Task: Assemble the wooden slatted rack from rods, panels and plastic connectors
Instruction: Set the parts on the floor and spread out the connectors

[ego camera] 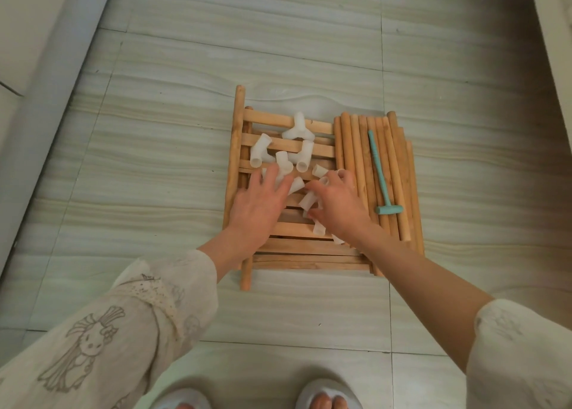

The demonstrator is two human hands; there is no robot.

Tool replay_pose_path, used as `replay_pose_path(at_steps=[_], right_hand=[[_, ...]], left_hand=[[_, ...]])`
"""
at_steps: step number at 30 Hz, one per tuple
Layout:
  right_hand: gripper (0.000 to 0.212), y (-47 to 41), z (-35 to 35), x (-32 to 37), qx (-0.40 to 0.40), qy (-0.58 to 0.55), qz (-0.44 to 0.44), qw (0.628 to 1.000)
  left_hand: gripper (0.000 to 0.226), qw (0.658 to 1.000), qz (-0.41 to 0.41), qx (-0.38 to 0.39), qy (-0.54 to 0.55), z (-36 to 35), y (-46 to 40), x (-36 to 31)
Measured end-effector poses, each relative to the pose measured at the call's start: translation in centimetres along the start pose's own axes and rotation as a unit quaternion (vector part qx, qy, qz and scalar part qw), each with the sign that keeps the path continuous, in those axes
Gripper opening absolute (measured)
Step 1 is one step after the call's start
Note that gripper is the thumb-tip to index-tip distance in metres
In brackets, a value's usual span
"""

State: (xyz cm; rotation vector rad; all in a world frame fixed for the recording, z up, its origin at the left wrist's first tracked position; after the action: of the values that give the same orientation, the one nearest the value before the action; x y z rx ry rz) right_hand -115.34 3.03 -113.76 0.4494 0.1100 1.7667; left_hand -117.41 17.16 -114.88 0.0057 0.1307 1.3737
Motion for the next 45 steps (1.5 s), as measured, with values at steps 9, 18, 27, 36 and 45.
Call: replay_pose_path(at_steps=[9, 18, 27, 36, 45], right_hand=[[0.043, 0.4, 0.3, 0.7, -0.034, -0.042, 0.009, 0.998], [0.035, 0.7, 4.0, 6.8, -0.087, -0.285, -0.016, 0.954], [0.041, -2.7, -3.4, 21.2, 0.155, -0.468, -0.127, 0.861], [0.044, -3.4, -3.2, 24.7, 0.220, -0.613, -0.149, 0.744], [0.026, -0.6, 2.1, 12.7, -0.014, -0.221, 0.070, 0.973]], left_hand=[[0.032, 0.971, 0.046, -0.090, 0.218, 1.8, 0.9, 1.3], [0.035, 0.832, 0.343, -0.131, 0.416, 2.5, 6.0, 10.8], [0.035, 0.672, 0.563, -0.102, 0.471, -1.6, 13.9, 20.9], [0.049, 0.539, 0.502, -0.173, 0.654, 0.4, 12.4, 22.9], [0.040, 0.921, 0.146, -0.179, 0.313, 2.3, 8.9, 14.9]])
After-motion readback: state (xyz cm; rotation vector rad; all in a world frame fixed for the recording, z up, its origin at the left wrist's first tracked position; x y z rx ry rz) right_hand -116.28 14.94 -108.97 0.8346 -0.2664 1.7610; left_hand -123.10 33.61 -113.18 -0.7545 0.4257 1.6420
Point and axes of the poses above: each hand's wrist, its own y-axis away from the middle knuckle, its own z-axis out of the back of the hand, x = y × z, the point moved 2 cm from there along -y, towards the middle knuckle, and after that the axes turned 4 degrees about -x, right-handed, at the moved point
